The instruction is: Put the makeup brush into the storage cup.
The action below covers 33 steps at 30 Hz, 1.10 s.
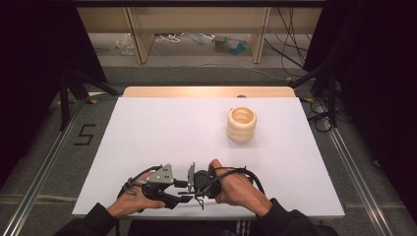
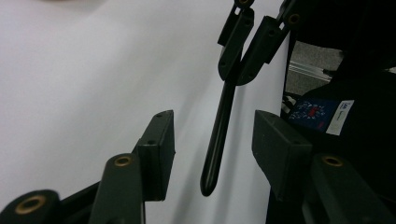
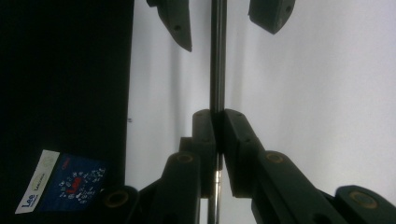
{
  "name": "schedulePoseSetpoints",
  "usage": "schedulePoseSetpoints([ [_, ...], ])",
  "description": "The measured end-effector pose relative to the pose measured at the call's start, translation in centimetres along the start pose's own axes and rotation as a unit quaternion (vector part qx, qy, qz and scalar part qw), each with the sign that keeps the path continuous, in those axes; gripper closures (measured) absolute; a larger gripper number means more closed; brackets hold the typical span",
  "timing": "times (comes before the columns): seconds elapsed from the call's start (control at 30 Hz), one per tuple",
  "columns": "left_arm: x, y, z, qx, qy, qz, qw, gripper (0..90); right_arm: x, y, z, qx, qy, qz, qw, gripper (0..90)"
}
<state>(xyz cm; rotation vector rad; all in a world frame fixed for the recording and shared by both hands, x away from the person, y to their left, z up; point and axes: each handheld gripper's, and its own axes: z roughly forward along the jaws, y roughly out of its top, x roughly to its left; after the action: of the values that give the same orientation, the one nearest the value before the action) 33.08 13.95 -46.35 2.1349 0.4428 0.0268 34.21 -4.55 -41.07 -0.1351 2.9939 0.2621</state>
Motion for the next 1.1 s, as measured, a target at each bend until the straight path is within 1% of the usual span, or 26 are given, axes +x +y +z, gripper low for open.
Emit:
schedulePoseSetpoints([
  [0.03,-0.03,0.01,-0.03,0.003,0.002,0.000,1.0000,50.8,0.15,0.03,-0.03,0.009,0.000,0.009,0.9999,83.6],
  [0.07,0.01,0.02,-0.06,0.005,0.000,0.003,1.0000,52.2,0.27,0.07,0.15,-0.001,0.001,0.011,0.9999,83.6],
  [0.1,0.08,0.05,-0.11,0.011,-0.002,0.009,0.9999,52.2,0.27,0.07,0.15,-0.001,0.001,0.011,0.9999,83.6],
  [0.13,0.10,0.06,-0.14,0.015,-0.004,0.013,0.9998,53.1,0.39,0.12,0.24,-0.007,0.003,0.016,0.9998,83.6],
  [0.17,-0.16,0.01,0.02,0.012,-0.011,-0.001,0.9999,54.1,0.42,0.22,0.28,-0.009,-0.001,0.012,0.9999,83.6],
  [0.2,-0.16,0.01,0.02,0.012,-0.011,-0.001,0.9999,55.0,0.41,0.24,0.31,-0.012,-0.002,0.008,0.9999,83.6],
  [0.23,-0.18,0.00,0.05,0.011,-0.008,0.002,0.9999,55.0,0.41,0.24,0.31,-0.012,-0.002,0.008,0.9999,83.6],
  [0.27,-0.16,-0.04,0.11,0.011,-0.011,0.003,0.9999,56.0,0.43,0.32,0.29,-0.011,0.001,0.007,0.9999,83.6],
  [0.3,-0.06,0.00,0.00,0.021,-0.004,0.014,0.9997,56.9,0.39,0.33,0.30,-0.012,0.000,0.003,0.9999,83.6],
  [0.37,-0.08,0.01,0.02,0.020,-0.005,0.014,0.9997,58.4,0.47,0.38,0.26,-0.011,-0.001,0.005,0.9999,83.6],
  [0.4,-0.22,-0.01,0.09,0.013,-0.008,0.008,0.9998,58.4,0.47,0.38,0.26,-0.011,-0.001,0.005,0.9999,83.6],
  [0.43,-0.15,0.00,-0.01,0.020,-0.005,0.021,0.9996,61.4,0.51,0.45,0.19,-0.012,0.001,0.005,0.9999,83.6],
  [0.5,-0.17,0.00,0.01,0.020,-0.006,0.021,0.9996,61.8,0.52,0.48,0.17,-0.013,0.001,0.005,0.9999,83.6],
  [0.53,-0.05,0.03,0.04,0.018,-0.006,0.029,0.9994,61.9,0.55,0.50,0.11,-0.014,-0.001,0.005,0.9999,83.6],
  [0.57,-0.06,0.04,0.03,0.020,-0.008,0.030,0.9993,62.1,0.54,0.57,-0.12,0.001,-0.010,0.000,0.9999,83.6],
  [0.6,-0.08,0.06,-0.02,0.022,-0.007,0.031,0.9993,62.5,0.55,0.57,-0.16,0.000,-0.009,-0.001,1.0000,83.6],
  [0.63,-0.22,0.06,0.00,0.015,-0.006,0.025,0.9996,63.5,0.57,0.59,-0.23,-0.003,-0.009,0.001,1.0000,83.7],
  [0.67,-0.07,0.11,-0.10,0.023,-0.004,0.035,0.9991,63.5,0.57,0.59,-0.23,-0.003,-0.009,0.001,1.0000,83.7],
  [0.83,-0.10,0.13,-0.12,0.021,-0.007,0.035,0.9992,66.0,0.64,0.66,-0.29,-0.007,-0.008,0.003,0.9999,83.6],
  [0.87,-0.26,0.10,-0.02,0.013,-0.011,0.026,0.9995,66.6,0.62,0.66,-0.28,-0.008,-0.012,-0.001,0.9999,83.6],
  [0.93,-0.27,0.12,-0.03,0.012,-0.010,0.027,0.9995,67.5,0.69,0.69,-0.29,-0.009,-0.009,0.001,0.9999,83.6],
  [0.97,-0.16,0.14,-0.10,0.017,-0.008,0.033,0.9993,67.8,0.67,0.70,-0.27,-0.010,-0.009,0.000,0.9999,83.6],
  [1.0,-0.27,0.09,0.01,0.011,-0.014,0.025,0.9995,68.3,0.68,0.69,-0.28,-0.009,-0.009,0.000,0.9999,83.6],
  [1.03,-0.17,0.09,0.01,0.013,-0.014,0.028,0.9994,69.0,0.69,0.68,-0.32,-0.010,-0.009,0.000,0.9999,83.6],
  [1.1,-0.20,0.09,0.02,0.011,-0.016,0.027,0.9995,70.6,0.63,0.65,-0.35,-0.011,-0.008,-0.001,0.9999,83.6],
])
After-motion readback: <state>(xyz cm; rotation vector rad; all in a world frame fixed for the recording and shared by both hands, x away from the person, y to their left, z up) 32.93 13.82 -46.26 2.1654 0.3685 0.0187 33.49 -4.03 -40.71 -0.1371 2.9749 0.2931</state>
